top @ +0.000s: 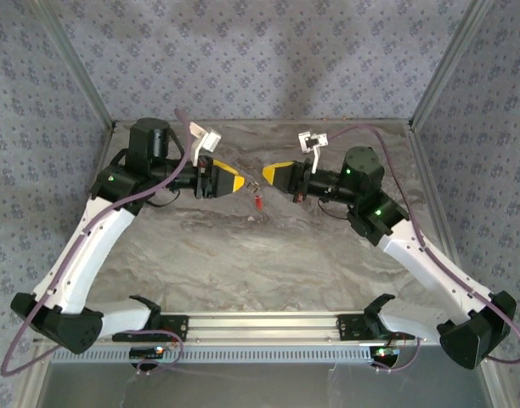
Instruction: Remove the keys from the keyring
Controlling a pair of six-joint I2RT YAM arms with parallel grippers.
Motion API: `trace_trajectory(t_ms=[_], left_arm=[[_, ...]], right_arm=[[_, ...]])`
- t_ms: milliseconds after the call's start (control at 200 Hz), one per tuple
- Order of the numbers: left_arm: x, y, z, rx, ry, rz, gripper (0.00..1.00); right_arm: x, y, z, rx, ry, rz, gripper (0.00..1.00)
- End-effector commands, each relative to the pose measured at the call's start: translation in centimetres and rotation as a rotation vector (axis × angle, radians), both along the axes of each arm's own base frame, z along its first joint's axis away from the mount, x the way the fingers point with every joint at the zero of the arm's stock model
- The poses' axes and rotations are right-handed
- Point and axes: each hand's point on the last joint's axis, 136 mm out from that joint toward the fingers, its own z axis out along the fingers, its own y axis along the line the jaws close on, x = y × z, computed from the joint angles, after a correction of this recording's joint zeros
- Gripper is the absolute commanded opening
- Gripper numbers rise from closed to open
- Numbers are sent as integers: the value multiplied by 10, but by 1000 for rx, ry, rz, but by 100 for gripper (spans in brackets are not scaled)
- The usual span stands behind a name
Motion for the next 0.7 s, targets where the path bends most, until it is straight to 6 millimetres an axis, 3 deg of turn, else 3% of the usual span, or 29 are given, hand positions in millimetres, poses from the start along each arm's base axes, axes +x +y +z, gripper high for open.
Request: trace_trajectory(t_ms=[0,75,360,555,695], left_arm=[[7,8,11,-49,-33,69,52],[9,8,12,-81,-31,81,57],[8,-4,16,-159,5,36,59],[7,-13,17,-170,5,16,59],[4,-18,23,-178,-6,-8,54]], right_arm=[[1,-12,21,67,-53,-54,0],[2,-14,24,87,-60,-63,0],[-2,-12,34,135,-84,-49,0],[-4,-11,35,142,-89,-40,0],[-5,-12,36,143,-89,-38,0]])
